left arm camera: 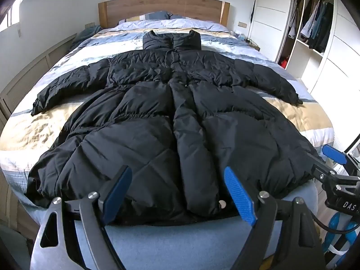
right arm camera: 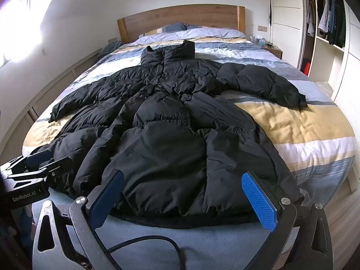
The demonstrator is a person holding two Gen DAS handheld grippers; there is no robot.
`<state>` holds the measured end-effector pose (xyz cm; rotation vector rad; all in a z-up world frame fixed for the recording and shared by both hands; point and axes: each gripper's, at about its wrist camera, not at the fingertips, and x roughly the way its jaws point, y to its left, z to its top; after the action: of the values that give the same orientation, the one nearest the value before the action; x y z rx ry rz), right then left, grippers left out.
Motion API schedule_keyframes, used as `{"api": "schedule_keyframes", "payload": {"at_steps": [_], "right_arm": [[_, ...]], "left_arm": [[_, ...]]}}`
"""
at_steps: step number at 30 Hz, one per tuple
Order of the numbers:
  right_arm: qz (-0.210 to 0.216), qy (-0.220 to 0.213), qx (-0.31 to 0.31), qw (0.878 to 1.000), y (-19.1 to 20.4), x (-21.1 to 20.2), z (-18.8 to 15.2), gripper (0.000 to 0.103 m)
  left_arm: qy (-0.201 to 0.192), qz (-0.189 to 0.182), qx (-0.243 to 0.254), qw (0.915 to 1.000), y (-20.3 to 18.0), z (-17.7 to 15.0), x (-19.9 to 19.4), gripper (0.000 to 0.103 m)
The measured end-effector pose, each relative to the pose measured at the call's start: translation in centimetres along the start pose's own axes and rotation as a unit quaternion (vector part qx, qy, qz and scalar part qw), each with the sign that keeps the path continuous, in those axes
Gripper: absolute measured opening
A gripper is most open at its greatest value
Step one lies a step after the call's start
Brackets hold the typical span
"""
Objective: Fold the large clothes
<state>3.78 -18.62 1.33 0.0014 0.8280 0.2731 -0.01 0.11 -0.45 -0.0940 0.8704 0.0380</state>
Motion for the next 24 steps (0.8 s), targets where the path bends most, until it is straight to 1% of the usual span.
{"api": "schedule_keyframes", "payload": {"at_steps": [2,6,7,16,19,24], "right_arm": [[0.0,0.001,0.0,1.0,-0.2,0.2,-0.2,0.103],[-0.001,0.002,0.004,1.0,-0.9,0.5,-0.4,0.103],[-0.002,0.004,0.005,1.0,-0.3,1.0,-0.1,0.103],[0.001,-0.003,0.009,1.0,-0.3,0.9,0.3,0.103],[0.006,-0.005,0.013,1.0,-0.4,1.0,0.4,0.103],[0.008,-0.003,0.019,1.0,-0.4,1.1,0.6,0.103]], "left_arm": [[0.006,0.004,0.003,1.0,0.1,0.3,0.3,0.084],[0.006,0.012,0.01,0.9999,0.1,0.7,0.3,0.084],[0.002,0.015,0.011,0.9998,0.2,0.8,0.3,0.084],[-0.027,0.055,0.027,0.9978,0.8,2.1,-0.1,0.084],[-0.026,0.058,0.027,0.9976,1.1,2.4,0.0,0.084],[-0.006,0.048,0.022,0.9986,1.4,2.5,0.6,0.084]]}}
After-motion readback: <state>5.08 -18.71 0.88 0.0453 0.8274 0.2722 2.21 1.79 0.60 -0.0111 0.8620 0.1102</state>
